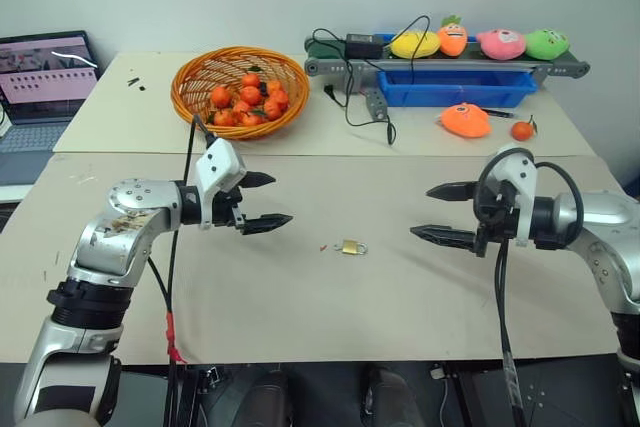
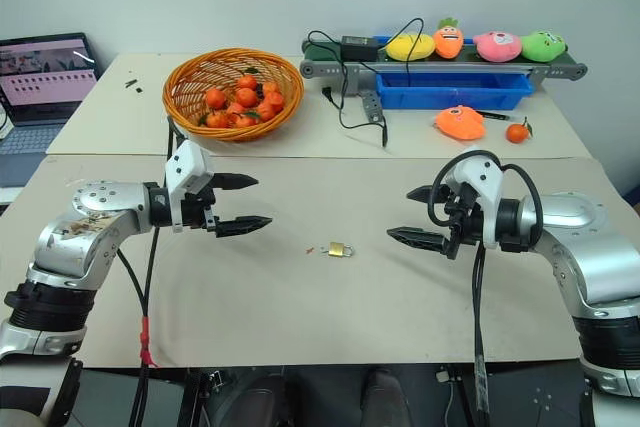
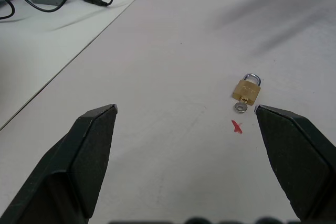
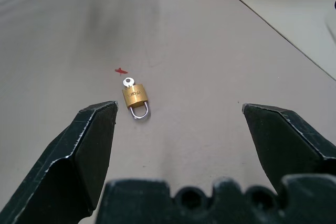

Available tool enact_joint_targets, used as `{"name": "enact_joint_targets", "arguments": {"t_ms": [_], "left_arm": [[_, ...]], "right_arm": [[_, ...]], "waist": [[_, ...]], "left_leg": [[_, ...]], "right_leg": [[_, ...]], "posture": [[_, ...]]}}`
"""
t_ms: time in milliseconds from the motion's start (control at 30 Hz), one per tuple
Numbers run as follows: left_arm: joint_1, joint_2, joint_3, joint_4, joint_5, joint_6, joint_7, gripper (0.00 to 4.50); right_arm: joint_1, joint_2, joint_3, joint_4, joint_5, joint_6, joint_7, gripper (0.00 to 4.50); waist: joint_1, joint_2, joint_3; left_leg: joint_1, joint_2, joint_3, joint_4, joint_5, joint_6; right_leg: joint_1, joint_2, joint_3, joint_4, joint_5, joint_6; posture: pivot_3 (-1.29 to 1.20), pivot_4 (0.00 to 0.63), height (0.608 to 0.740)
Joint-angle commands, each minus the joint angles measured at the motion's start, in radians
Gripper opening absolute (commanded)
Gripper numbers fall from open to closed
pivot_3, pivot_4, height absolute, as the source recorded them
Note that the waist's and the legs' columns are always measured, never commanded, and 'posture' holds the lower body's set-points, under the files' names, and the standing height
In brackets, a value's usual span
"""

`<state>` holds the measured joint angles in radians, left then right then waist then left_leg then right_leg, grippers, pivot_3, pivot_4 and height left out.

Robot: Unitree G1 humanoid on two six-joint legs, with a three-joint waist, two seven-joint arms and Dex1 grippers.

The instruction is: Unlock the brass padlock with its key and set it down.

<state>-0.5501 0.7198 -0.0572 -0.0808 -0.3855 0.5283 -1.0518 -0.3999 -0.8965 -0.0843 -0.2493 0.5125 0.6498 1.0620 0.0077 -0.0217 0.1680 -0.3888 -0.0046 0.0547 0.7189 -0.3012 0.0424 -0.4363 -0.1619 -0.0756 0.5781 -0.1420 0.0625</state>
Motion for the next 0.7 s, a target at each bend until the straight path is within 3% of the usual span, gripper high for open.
{"name": "enact_joint_targets", "arguments": {"t_ms": [33, 400, 700], "left_arm": [[-0.012, -0.003, 0.007, -0.011, -0.004, -0.025, -0.011, 4.47], [-0.114, -0.012, -0.058, 0.089, 0.09, -0.064, -0.023, 4.47], [-0.11, -0.011, -0.05, 0.05, 0.068, -0.035, -0.049, 4.47]], "right_arm": [[0.011, -0.001, -0.005, -0.058, 0.026, -0.001, 0.009, 4.5], [0.001, 0.046, 0.064, -0.122, 0.041, -0.016, 0.012, 4.5], [-0.101, 0.194, 0.24, 0.055, -0.107, -0.157, 0.012, 4.5]], "waist": [[0.001, 0.0, 0.0], [0.003, 0.0, 0.0], [-0.004, 0.0, 0.0]], "left_leg": [[0.0, 0.0, 0.0, 0.0, 0.0, 0.0], [0.0, 0.0, 0.002, 0.0, 0.0, 0.0], [0.0, 0.001, 0.004, 0.001, 0.0, 0.0]], "right_leg": [[0.0, 0.0, 0.0, 0.0, 0.0, 0.0], [0.0, 0.001, 0.0, 0.0, 0.0, 0.0], [0.0, 0.001, 0.0, 0.001, 0.0, 0.0]], "posture": [[0.0, 0.15, 0.74], [0.0, 0.15, 0.74], [0.0, 0.15, 0.74]]}}
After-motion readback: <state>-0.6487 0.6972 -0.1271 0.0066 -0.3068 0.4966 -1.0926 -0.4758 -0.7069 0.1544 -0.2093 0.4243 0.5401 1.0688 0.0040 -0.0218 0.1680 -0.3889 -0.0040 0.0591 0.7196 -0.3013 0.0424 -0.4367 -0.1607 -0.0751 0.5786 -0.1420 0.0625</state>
